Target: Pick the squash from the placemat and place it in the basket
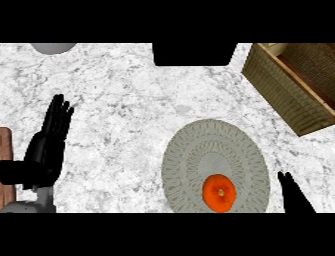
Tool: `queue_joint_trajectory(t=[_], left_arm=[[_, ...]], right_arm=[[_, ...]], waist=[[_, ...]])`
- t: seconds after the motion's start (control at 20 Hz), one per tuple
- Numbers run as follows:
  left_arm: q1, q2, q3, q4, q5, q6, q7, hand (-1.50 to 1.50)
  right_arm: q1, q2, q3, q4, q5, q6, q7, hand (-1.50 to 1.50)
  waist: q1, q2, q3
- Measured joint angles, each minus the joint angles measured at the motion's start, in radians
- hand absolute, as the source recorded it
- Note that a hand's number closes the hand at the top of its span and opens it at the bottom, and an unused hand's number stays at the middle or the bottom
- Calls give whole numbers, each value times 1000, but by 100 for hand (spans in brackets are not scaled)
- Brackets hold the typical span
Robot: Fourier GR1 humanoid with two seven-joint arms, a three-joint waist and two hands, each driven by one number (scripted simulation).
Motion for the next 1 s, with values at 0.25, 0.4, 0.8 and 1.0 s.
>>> queue_joint_trajectory(t=[0.25, 0.4, 0.8, 1.0], left_arm=[[-5, -2, -16, -23, -5, -3, 20, 0], [-17, -7, -23, -30, -11, 0, 32, 0], [-12, -21, -31, -41, -21, 6, 38, 0], [-6, -24, -31, -48, -25, 8, 45, 0]], right_arm=[[-17, 57, 153, -166, 87, 279, 210, -150], [-87, 77, 219, -204, 120, 378, 306, -150], [-157, 86, 278, -206, 163, 475, 402, -150], [-193, 85, 276, -186, 142, 488, 429, -150]], waist=[[28, 5, 4], [38, 9, 6], [40, 10, 10], [38, 10, 11]])
